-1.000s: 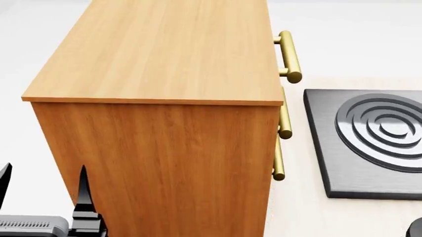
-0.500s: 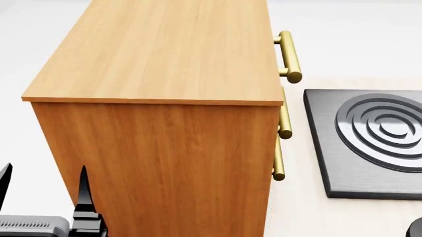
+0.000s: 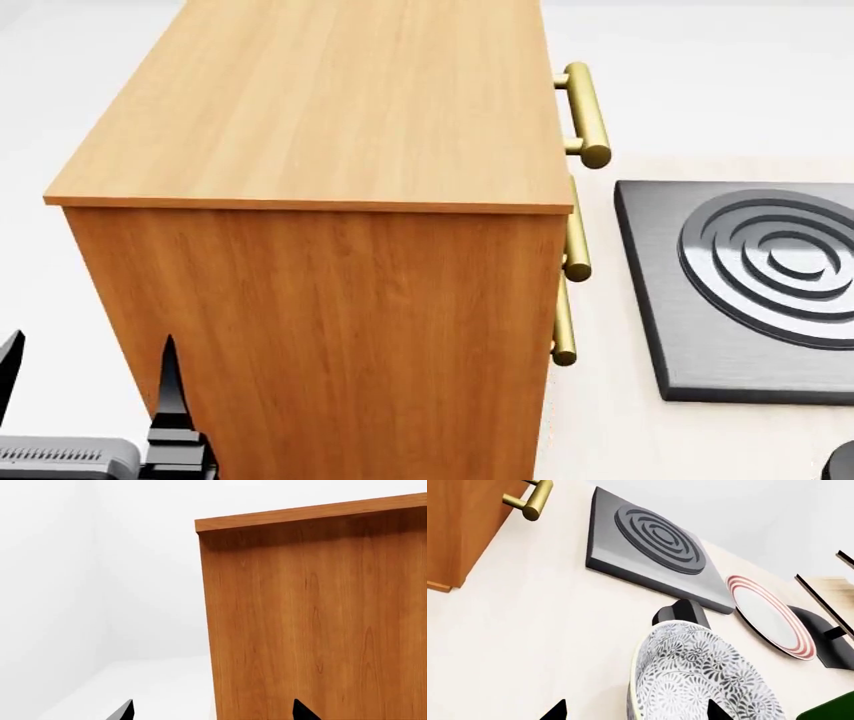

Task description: Put the bowl on the top of the cabinet.

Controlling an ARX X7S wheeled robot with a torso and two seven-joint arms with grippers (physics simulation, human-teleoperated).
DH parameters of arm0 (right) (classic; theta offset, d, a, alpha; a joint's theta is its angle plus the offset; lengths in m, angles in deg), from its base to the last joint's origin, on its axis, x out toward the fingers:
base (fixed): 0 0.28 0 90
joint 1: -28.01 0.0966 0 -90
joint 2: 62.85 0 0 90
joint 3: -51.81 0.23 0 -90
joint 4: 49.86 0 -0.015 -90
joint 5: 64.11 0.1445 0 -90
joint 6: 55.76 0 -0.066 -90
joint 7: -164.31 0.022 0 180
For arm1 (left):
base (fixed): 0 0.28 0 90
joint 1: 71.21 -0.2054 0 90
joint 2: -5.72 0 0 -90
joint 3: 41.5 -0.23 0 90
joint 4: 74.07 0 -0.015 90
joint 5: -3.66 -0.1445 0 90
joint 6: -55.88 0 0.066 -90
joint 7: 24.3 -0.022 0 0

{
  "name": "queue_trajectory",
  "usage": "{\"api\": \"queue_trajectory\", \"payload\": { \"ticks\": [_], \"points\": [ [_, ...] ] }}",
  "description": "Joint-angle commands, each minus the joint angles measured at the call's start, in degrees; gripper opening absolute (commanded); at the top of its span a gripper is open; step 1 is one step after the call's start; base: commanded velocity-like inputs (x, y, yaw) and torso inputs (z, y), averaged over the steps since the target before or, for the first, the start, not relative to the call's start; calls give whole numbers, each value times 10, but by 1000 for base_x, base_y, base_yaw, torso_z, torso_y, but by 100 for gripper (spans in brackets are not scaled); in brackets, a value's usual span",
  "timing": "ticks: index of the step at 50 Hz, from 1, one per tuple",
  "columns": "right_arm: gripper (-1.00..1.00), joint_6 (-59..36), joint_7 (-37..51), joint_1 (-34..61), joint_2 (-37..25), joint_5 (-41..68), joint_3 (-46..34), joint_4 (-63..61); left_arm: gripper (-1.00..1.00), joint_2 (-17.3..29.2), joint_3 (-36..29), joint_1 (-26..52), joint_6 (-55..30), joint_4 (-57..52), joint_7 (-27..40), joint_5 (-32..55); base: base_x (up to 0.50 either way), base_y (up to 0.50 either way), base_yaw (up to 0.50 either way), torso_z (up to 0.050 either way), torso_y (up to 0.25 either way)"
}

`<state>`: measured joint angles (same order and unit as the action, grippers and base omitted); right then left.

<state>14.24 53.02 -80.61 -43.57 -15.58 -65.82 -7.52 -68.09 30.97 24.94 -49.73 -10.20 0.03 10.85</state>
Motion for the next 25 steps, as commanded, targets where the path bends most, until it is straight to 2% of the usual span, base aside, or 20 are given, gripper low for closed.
{"api": "queue_trajectory", "payload": {
  "ticks": [1,25],
  "points": [
    [100,2,-9,2,4,1,-1,13,100,2,-2,0,1,0,3,1,0,0,0,0,0],
    [100,17,-29,-2,20,-4,-5,50,100,5,-6,1,4,4,7,5,0,0,0,0,0]
  ]
}}
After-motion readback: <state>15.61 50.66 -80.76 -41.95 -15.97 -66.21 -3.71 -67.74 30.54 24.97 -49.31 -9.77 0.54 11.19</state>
